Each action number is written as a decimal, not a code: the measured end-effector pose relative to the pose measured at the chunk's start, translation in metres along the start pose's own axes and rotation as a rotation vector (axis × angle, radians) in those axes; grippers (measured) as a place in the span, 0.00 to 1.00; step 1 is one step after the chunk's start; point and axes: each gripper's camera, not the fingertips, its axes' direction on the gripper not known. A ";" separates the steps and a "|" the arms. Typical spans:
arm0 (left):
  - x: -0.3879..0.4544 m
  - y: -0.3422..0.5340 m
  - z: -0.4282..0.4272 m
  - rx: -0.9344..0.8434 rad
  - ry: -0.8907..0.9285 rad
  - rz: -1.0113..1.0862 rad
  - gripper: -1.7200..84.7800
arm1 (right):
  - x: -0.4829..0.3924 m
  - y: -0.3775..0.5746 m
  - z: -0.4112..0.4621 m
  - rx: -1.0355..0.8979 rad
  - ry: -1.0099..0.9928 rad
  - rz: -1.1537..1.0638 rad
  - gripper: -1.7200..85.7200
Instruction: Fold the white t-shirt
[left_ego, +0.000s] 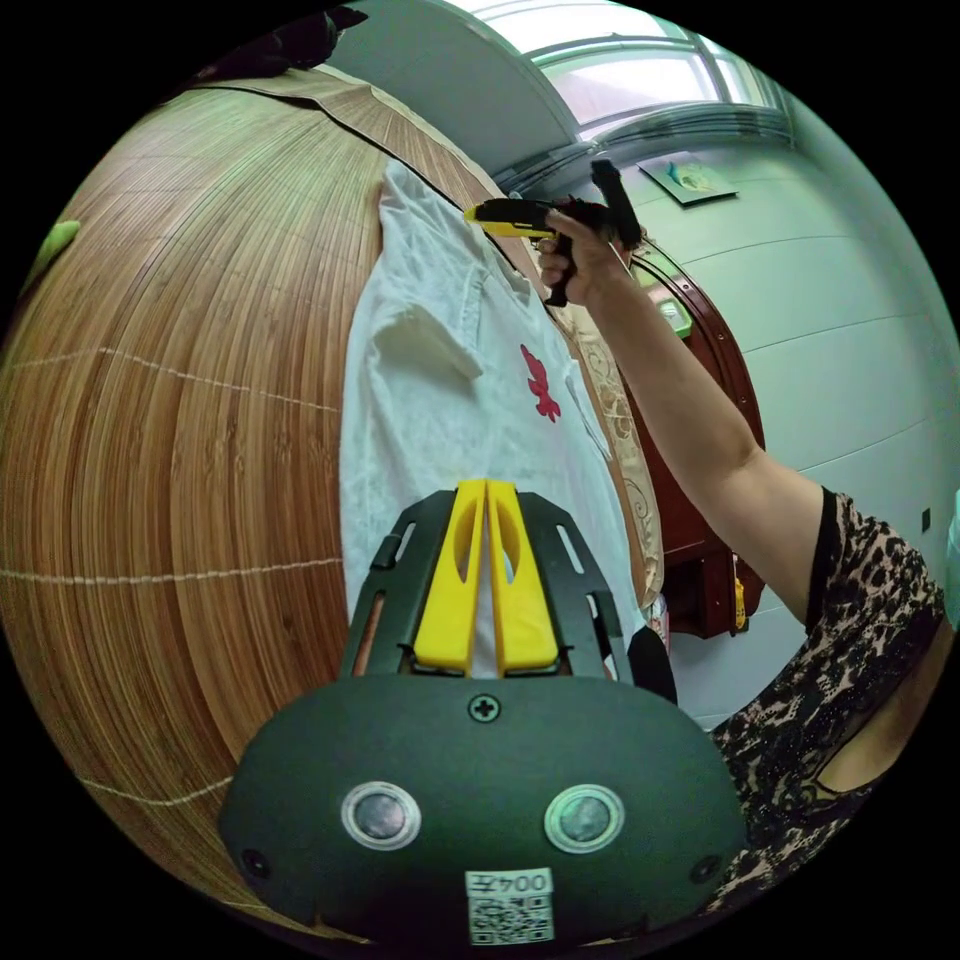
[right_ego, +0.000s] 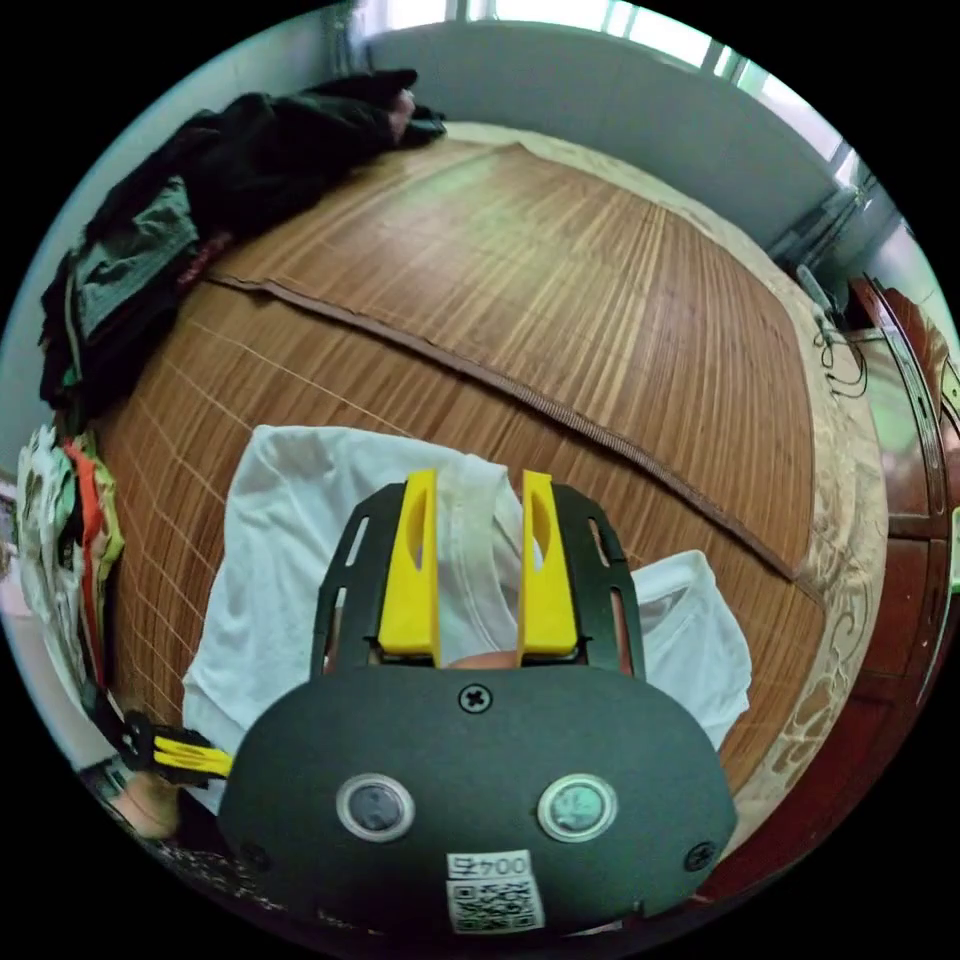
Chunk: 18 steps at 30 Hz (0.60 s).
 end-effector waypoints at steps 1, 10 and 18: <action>-0.004 0.001 0.000 0.000 0.002 -0.001 0.02 | -0.005 -0.009 0.011 -0.065 -0.003 0.019 0.14; -0.022 0.008 0.003 0.002 0.002 0.000 0.02 | -0.094 0.068 -0.028 0.519 0.341 -0.176 0.12; -0.038 0.009 0.014 0.002 0.022 -0.010 0.02 | -0.049 0.069 -0.069 0.484 0.105 -0.144 0.14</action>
